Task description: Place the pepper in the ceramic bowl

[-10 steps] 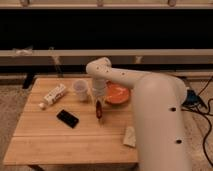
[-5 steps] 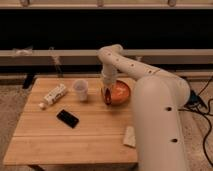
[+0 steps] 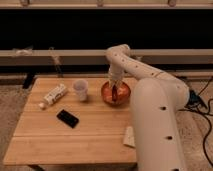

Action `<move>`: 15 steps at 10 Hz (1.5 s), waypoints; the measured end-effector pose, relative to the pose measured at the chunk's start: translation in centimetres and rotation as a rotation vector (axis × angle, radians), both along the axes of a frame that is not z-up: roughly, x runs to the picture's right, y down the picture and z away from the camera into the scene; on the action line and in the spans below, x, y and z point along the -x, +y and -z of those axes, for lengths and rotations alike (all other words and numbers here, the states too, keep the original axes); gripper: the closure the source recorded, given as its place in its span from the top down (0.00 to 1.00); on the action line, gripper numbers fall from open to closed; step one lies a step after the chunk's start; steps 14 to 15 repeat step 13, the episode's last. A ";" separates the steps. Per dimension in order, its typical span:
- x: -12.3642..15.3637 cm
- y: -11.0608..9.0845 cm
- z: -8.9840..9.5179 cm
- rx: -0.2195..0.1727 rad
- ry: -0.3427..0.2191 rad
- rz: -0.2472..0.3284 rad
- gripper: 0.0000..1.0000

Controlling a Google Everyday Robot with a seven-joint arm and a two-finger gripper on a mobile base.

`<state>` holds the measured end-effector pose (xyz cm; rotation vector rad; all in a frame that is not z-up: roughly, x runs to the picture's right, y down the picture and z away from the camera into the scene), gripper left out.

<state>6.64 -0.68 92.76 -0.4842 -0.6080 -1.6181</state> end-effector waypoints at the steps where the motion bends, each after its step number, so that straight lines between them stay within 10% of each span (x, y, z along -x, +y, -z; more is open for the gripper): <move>1: -0.5 -0.2 -0.4 -0.024 0.017 0.001 0.46; 4: -1.2 -1.8 0.3 -0.116 0.064 0.006 0.75; 7: -0.9 -2.2 0.9 -0.208 0.128 0.066 0.80; 15: -0.8 -2.1 0.9 -0.216 0.131 0.072 0.80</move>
